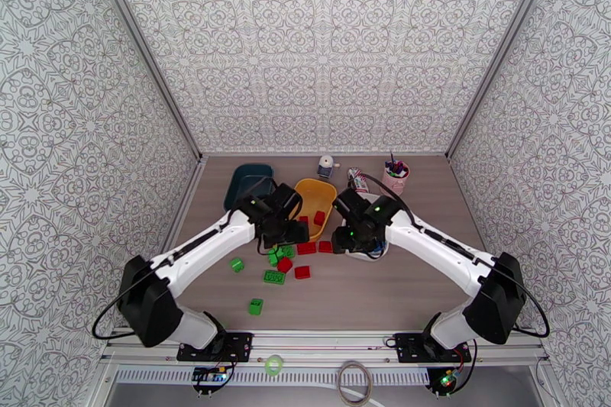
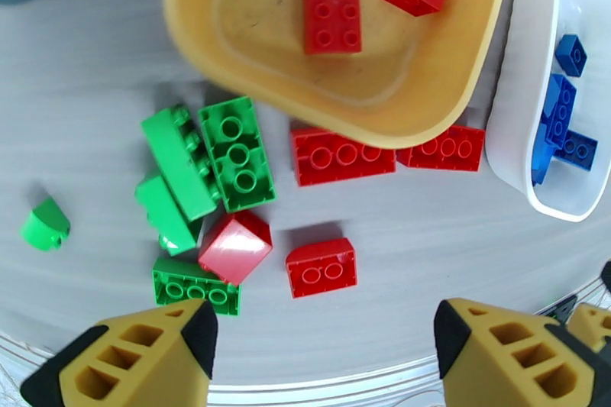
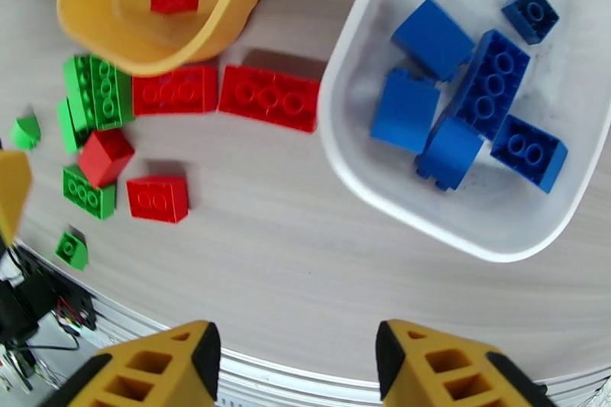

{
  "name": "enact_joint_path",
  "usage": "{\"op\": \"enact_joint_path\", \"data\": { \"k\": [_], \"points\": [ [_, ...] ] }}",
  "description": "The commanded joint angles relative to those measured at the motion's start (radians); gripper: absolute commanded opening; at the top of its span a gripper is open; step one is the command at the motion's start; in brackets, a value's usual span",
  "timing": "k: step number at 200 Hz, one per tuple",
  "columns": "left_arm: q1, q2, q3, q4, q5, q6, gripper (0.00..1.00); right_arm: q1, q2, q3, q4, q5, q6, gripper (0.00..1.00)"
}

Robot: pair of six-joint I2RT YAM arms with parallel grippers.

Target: Sort the legos into containers by color

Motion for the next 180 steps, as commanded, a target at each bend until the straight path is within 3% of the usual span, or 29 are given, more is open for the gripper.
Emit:
{"op": "enact_joint_path", "data": {
  "k": [1, 70, 180],
  "points": [
    [0.004, -0.068, -0.077, 0.010, -0.003, -0.090, 0.81, 0.055, -0.008, -0.019, -0.005, 0.046, -0.030, 0.59],
    [0.014, -0.258, -0.236, -0.050, -0.008, -0.218, 0.84, 0.236, 0.063, -0.027, 0.058, 0.057, -0.060, 0.64],
    [0.130, -0.570, -0.373, -0.212, 0.004, -0.278, 0.91, 0.273, 0.382, 0.212, 0.116, -0.071, 0.134, 0.70]
  ]
}}
